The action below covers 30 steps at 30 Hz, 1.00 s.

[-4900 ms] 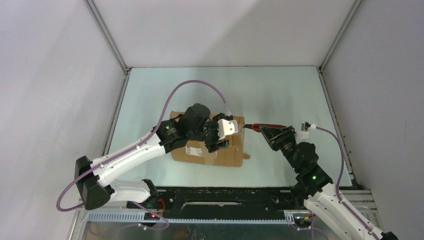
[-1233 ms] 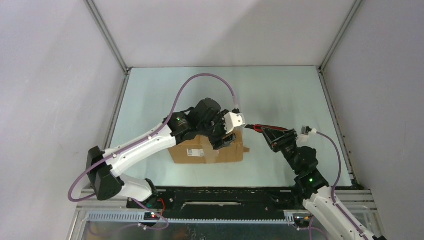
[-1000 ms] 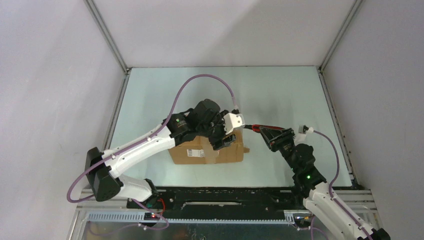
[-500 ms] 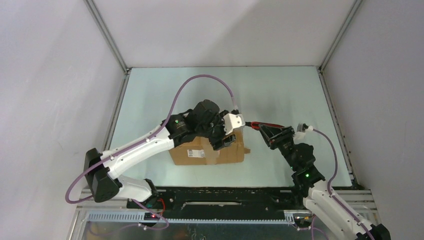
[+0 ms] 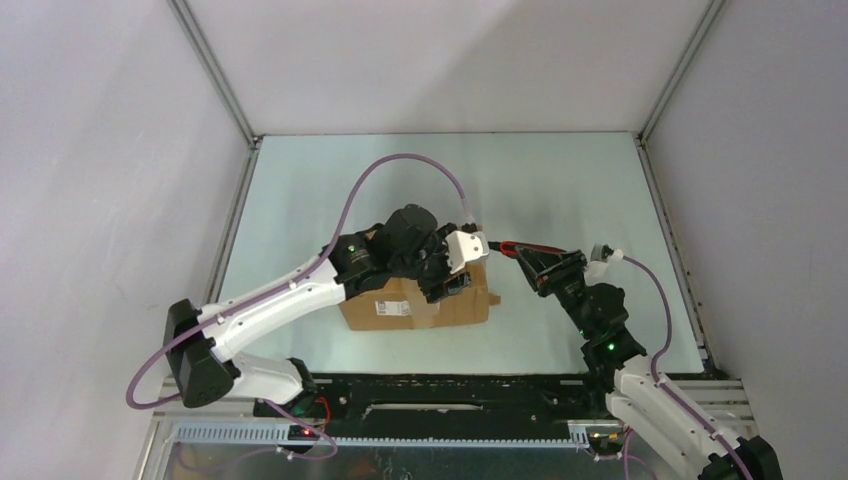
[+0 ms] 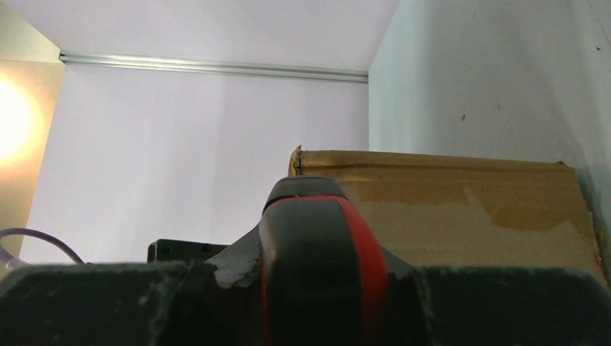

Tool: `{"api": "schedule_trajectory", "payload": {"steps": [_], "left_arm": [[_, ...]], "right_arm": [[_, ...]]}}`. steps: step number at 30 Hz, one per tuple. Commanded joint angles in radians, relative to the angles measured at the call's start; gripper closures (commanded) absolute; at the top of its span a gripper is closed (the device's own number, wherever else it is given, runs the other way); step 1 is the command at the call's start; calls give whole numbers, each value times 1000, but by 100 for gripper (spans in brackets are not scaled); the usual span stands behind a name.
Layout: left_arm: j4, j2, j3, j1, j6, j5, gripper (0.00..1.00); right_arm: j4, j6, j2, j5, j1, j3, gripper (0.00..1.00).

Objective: Unpack the express box
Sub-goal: Cut the express box at the center of the board.

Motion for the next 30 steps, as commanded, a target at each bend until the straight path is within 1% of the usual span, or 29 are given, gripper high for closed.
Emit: {"api": "schedule_trajectory", "payload": {"steps": [1,4,5,15,19,21,26,30], "left_arm": [[101,-52,-40,-19,-1,5,85],[127,-60,-52,-27,32,-5,97],[137,-63,-58,-28,40,-15,99],[217,-51,-70,-41,106,8,100],[224,-47,-63,-42,109,-2,100],[230,-59,-79,-42,97,-8,100],[234,-105,-140,-37,85,-37,100],[256,-129,-165,-30,75,-49,100]], "right_arm": [[97,37,-17,-39,2,10,100],[68,26,-25,-41,10,16,100],[48,18,-28,-39,21,18,100],[66,-20,22,-36,102,-4,100],[55,-35,23,-40,107,-2,100],[45,-29,-11,-47,86,-14,100],[-50,-28,-143,-90,-14,-27,100],[-101,-34,-186,-123,-37,-12,100]]}}
